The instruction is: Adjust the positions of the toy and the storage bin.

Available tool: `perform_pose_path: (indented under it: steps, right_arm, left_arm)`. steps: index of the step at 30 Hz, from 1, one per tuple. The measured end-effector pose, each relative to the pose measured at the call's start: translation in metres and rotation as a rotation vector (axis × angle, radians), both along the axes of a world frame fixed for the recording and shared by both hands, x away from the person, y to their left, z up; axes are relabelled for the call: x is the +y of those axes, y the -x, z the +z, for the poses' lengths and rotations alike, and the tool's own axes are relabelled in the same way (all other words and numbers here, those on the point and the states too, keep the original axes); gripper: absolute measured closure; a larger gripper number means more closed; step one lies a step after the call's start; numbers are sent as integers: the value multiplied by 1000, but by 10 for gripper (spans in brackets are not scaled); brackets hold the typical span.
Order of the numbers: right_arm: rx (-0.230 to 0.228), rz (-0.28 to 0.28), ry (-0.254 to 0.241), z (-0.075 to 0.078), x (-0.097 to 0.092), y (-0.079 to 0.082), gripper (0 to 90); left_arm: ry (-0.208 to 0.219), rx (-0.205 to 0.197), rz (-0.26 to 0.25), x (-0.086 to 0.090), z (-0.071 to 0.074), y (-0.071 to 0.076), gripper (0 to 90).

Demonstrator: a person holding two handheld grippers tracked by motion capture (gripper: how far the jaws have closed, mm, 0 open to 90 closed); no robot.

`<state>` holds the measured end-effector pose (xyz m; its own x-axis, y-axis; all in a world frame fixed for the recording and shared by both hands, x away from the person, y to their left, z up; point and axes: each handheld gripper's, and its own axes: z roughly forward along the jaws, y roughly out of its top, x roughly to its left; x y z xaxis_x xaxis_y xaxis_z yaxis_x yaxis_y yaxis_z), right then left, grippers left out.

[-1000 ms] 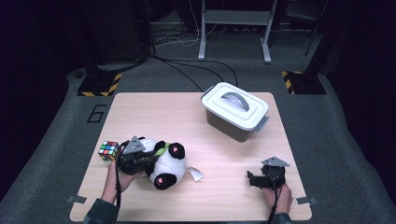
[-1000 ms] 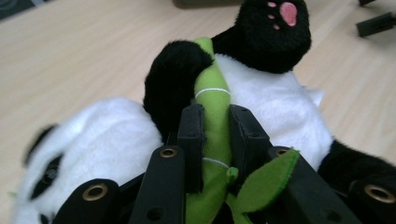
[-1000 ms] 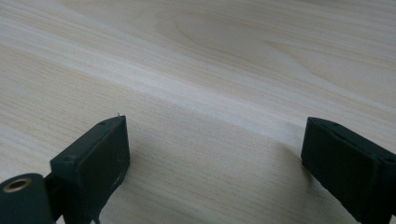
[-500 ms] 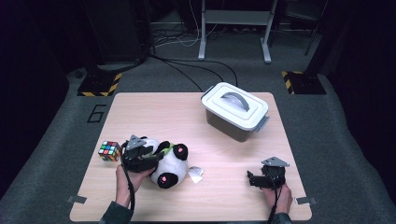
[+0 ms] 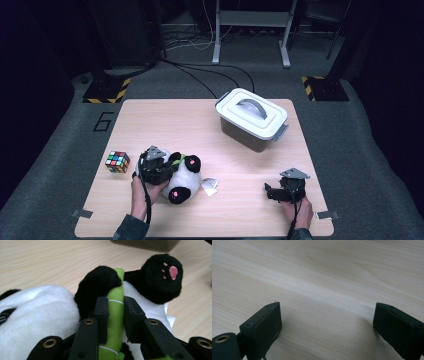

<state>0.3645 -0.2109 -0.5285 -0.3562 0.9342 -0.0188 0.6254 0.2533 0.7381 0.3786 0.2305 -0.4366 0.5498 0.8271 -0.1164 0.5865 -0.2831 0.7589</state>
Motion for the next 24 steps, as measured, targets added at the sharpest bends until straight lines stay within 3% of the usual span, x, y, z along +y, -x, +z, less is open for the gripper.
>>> perform_pose_path:
  steps: [7, 10, 17, 19, 22, 24]
  right_arm:
    - [2, 0, 0, 0, 0, 0, 76]
    - [1, 0, 0, 0, 0, 0, 75]
    - [1, -1, 2, 0, 0, 0, 75]
    - [1, -1, 2, 0, 0, 0, 74]
    - [0, -3, 2, 0, 0, 0, 74]
    - [0, -3, 3, 0, 0, 0, 74]
  left_arm:
    - [-22, -34, -111, 11, 14, -5, 759]
    - [-55, -51, -161, 15, 22, -8, 759]
    - [-181, -69, -260, 24, 32, -9, 758]
    - [-193, -73, -291, 25, 31, -9, 758]
    - [-184, -45, -344, 26, 21, -9, 757]
    - [-148, -26, -371, 27, 11, -9, 756]
